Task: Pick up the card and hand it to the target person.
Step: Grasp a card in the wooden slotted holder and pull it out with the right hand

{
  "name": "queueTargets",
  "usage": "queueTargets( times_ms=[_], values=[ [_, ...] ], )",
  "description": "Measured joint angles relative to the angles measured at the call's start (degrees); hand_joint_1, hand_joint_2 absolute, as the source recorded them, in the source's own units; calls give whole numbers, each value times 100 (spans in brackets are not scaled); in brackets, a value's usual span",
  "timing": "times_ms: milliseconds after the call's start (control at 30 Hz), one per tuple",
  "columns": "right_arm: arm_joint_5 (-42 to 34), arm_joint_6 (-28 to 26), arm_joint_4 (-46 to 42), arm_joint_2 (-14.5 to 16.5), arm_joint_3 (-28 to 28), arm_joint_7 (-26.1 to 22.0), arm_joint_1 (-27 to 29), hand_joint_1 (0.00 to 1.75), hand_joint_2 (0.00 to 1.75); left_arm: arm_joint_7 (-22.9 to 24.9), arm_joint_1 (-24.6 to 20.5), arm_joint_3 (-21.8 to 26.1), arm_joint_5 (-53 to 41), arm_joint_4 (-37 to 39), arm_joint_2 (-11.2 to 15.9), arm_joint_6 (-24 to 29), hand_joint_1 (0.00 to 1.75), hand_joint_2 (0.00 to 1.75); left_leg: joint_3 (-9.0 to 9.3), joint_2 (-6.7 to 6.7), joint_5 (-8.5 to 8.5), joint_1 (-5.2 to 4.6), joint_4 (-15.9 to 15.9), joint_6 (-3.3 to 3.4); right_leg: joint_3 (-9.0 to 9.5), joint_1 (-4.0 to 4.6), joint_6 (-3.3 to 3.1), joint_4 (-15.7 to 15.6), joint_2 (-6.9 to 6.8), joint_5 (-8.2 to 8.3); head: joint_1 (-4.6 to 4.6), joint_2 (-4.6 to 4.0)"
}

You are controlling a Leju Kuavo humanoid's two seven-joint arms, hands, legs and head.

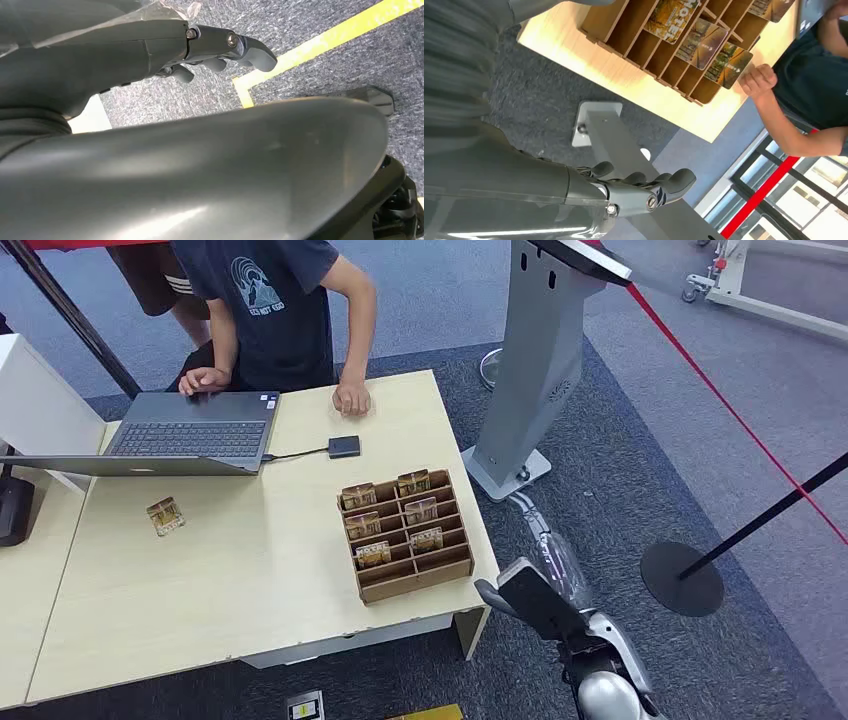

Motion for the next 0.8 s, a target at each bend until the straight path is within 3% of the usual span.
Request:
queueTargets(
  times_ms=[200, 500, 800],
  values=[
    [666, 253, 89, 56, 74, 238, -209, 0, 175, 63, -7, 0, 51, 24, 0, -10, 0, 0, 0, 1, 0, 0, 0, 0, 0, 0, 0, 1, 0, 0, 0, 0],
    [2073, 627, 565, 225, 683, 380, -979, 0, 175, 129, -32, 0, 91, 34, 2, 88, 0, 0, 1, 0, 1, 0, 0, -1, 2, 0, 0, 6, 0, 0, 2, 0],
    [2253, 471, 1235, 372, 1227, 506, -1646, 0, 175, 143, -42, 0, 16, 32, 2, 141, 0, 0, 3, -2, 2, 0, 0, -1, 3, 0, 0, 6, -1, 0, 1, 0]
  ],
)
